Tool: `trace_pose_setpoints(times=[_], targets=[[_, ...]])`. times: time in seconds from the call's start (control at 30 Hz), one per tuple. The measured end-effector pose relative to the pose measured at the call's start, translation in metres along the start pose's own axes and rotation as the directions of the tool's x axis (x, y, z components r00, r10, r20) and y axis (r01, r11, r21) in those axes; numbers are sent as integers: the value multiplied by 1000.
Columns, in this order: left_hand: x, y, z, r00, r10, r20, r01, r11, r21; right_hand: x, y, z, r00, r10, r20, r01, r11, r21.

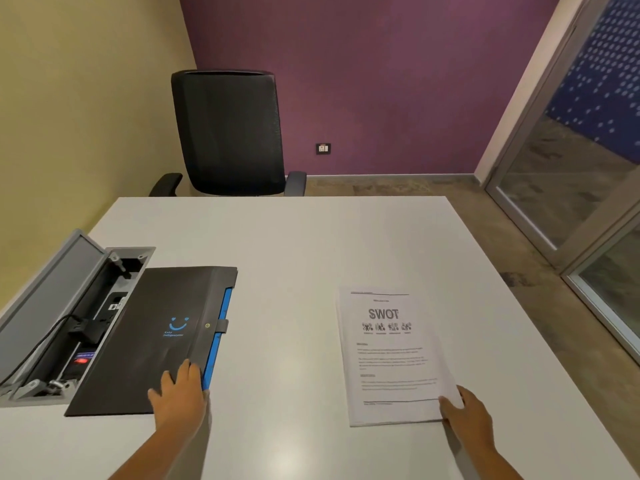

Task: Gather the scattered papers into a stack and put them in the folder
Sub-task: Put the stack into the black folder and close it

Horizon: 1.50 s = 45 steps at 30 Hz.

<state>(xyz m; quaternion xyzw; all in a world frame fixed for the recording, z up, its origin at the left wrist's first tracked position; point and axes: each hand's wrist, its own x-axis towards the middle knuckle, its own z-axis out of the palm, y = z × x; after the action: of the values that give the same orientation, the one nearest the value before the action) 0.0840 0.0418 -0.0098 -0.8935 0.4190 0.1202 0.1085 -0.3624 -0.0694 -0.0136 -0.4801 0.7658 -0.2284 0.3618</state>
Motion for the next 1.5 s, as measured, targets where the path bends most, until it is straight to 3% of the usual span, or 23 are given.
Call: trace_pose_setpoints(times=[0.13, 0.27, 0.37, 0.47, 0.57, 0.7, 0.8, 0.97, 1.13, 1.3, 1.43, 1.5], targets=[[3, -5, -6, 998, -60, 2, 60, 998, 25, -13, -15, 6, 992, -86, -95, 90, 995, 40], [7, -3, -14, 992, -69, 104, 77, 994, -82, -21, -30, 13, 959, -254, -126, 261, 964, 46], [8, -2, -19, 998, -21, 57, 25, 998, -64, -24, -38, 18, 944, -321, -81, 327, 942, 77], [8, 1, -32, 998, 62, -24, -60, 996, 67, -25, -40, 22, 946, -318, -63, 323, 942, 92], [6, 9, -50, 991, 130, -39, -125, 986, 112, -23, -33, 23, 968, -244, -64, 249, 965, 79], [-1, 28, -73, 967, 231, -106, -232, 973, 3, -11, -20, 11, 995, 78, -67, -84, 991, -99], [-13, 46, -80, 939, 318, -131, -332, 937, -105, -7, -16, -1, 985, 163, -63, -172, 970, -172], [-43, 74, -71, 879, 460, -124, -475, 869, -140, 3, -18, -9, 965, 257, 54, -246, 957, -153], [-53, 85, -69, 875, 472, -109, -484, 853, -194, 3, -27, -9, 939, 302, 164, -288, 952, -107], [-56, 84, -73, 886, 454, -94, -462, 854, -240, -3, -39, 10, 917, 342, 203, -293, 926, -237], [-60, 85, -72, 889, 453, -65, -454, 853, -256, -10, -48, 19, 925, 321, 201, -217, 885, -413], [-60, 85, -72, 891, 451, -57, -450, 857, -251, -12, -55, 19, 916, 325, 235, -221, 898, -380]])
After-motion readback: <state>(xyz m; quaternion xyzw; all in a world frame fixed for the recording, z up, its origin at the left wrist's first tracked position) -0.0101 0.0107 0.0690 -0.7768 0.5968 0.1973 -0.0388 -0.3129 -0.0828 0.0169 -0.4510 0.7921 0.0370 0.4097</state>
